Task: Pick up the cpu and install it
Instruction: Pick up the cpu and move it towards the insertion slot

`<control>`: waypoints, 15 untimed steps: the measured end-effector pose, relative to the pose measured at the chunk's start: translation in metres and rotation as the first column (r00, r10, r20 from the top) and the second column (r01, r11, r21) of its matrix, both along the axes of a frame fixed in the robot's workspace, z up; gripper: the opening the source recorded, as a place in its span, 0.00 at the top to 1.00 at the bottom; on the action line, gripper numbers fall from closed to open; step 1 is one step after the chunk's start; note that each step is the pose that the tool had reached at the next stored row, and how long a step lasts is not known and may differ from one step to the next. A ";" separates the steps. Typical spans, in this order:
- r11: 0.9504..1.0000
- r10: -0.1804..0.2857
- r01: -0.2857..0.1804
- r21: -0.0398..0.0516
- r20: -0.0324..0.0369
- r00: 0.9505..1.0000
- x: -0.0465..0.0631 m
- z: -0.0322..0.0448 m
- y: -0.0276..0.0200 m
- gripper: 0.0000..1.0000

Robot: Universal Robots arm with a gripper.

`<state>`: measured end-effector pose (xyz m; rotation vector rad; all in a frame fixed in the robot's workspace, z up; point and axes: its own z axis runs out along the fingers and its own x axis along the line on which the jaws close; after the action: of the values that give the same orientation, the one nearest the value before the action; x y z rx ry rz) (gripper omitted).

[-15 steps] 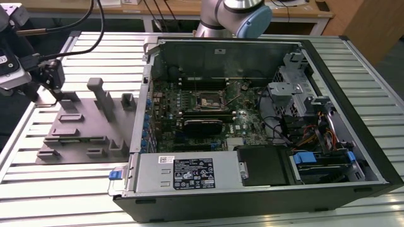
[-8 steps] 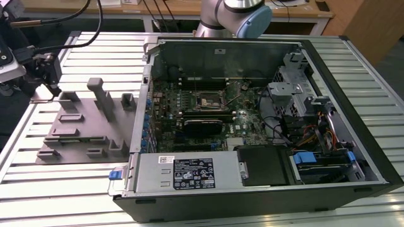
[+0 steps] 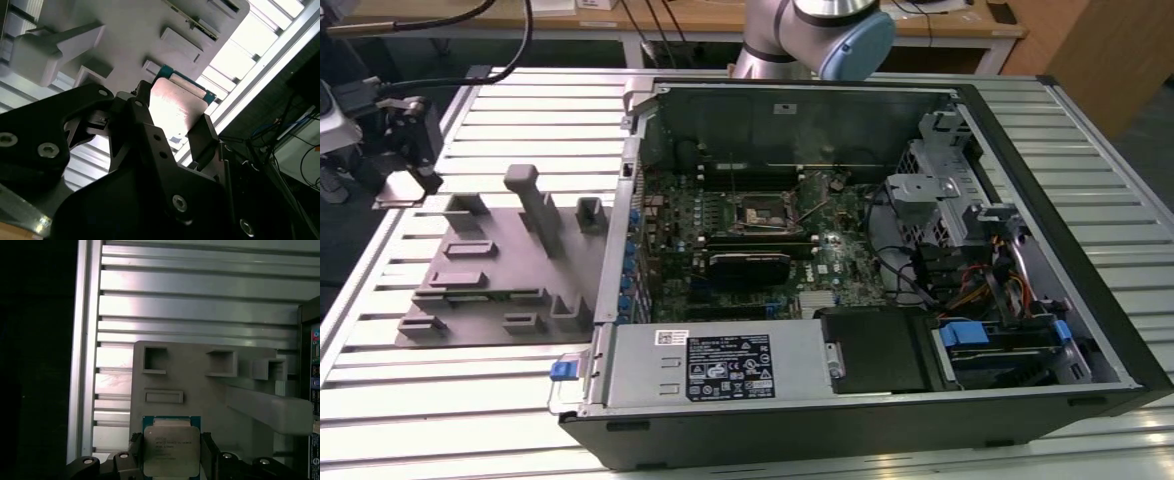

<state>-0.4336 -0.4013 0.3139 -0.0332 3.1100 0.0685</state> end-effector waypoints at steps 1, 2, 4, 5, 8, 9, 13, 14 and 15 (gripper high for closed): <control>1.000 0.000 0.000 0.000 0.000 1.000 0.000 0.0021 0.0000 0.46; 1.000 0.000 0.000 0.000 0.000 1.000 0.000 0.0039 0.0000 0.46; 1.000 0.000 0.000 0.000 0.001 1.000 0.000 0.0075 0.0000 0.46; 1.000 0.000 0.000 0.000 0.001 1.000 0.000 0.0093 0.0000 0.46; 1.000 0.000 0.000 0.000 0.001 1.000 0.000 0.0146 0.0000 0.46; 1.000 0.000 0.000 0.000 0.001 1.000 0.000 0.0165 0.0000 0.46; 1.000 0.000 0.000 0.000 0.001 1.000 0.000 0.0238 0.0000 0.46; 1.000 0.000 0.000 0.000 0.001 1.000 0.000 0.0256 0.0000 0.46; 1.000 0.000 0.000 0.000 0.001 1.000 0.000 0.0274 0.0000 0.46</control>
<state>-0.4336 -0.4013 0.3414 -0.0332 3.1087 0.0685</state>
